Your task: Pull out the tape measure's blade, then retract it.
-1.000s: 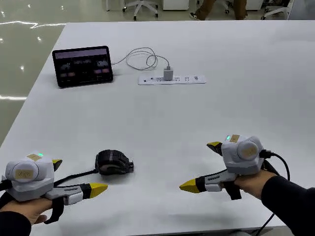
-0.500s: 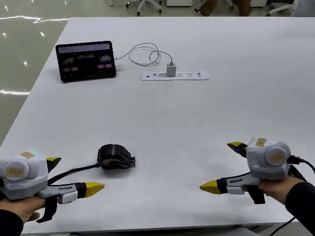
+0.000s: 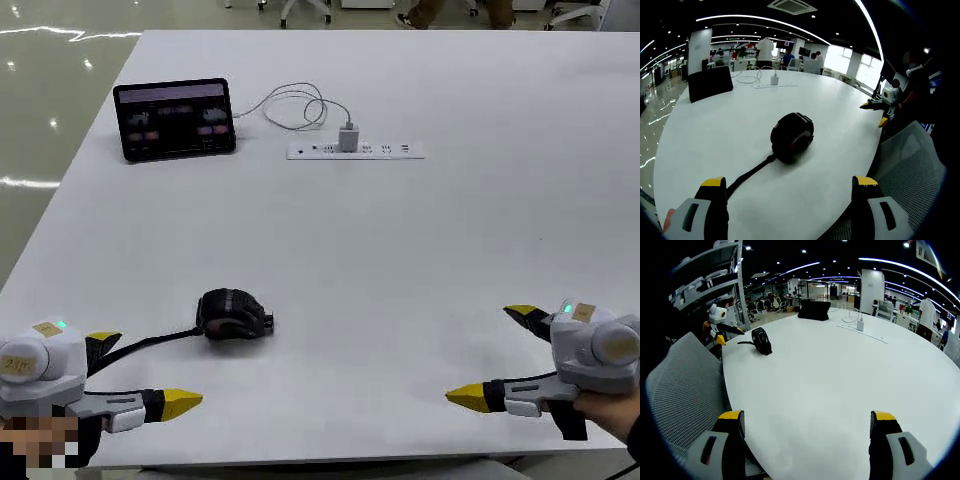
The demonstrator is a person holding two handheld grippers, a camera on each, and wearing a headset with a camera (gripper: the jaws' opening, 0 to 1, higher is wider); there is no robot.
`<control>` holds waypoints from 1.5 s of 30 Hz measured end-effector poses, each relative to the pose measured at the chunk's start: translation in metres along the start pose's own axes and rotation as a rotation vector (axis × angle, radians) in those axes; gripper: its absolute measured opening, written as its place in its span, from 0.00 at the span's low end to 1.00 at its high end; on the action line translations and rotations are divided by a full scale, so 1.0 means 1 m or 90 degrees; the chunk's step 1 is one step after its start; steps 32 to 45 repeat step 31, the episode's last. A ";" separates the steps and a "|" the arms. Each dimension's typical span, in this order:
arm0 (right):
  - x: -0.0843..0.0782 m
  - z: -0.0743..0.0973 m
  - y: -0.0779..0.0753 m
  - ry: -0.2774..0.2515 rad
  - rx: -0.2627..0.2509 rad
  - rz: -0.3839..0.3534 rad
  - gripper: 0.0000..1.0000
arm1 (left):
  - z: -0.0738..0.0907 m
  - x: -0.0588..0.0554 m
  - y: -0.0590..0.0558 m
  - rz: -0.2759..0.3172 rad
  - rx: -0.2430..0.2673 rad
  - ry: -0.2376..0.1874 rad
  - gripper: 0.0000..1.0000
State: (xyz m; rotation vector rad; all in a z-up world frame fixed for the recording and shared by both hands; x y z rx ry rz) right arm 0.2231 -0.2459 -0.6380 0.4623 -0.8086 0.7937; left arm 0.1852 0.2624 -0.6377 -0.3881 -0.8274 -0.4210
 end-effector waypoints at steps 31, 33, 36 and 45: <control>-0.005 0.010 0.005 0.004 -0.021 -0.031 1.00 | 0.011 0.006 0.012 0.023 0.016 0.007 1.00; -0.005 0.010 0.005 0.004 -0.021 -0.031 1.00 | 0.011 0.006 0.012 0.023 0.016 0.007 1.00; -0.005 0.010 0.005 0.004 -0.021 -0.031 1.00 | 0.011 0.006 0.012 0.023 0.016 0.007 1.00; -0.005 0.010 0.005 0.004 -0.021 -0.031 1.00 | 0.011 0.006 0.012 0.023 0.016 0.007 1.00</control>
Point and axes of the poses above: the centre of the closed fingertips' face, and the gripper's own axes: z roughly backward along the fingers, y roughly to its left, x roughly out of its top, the point moved 10 cm from there along z, roughly backward along the fingers, and after that the axes turned 2 degrees about x, right-handed, at the moved point
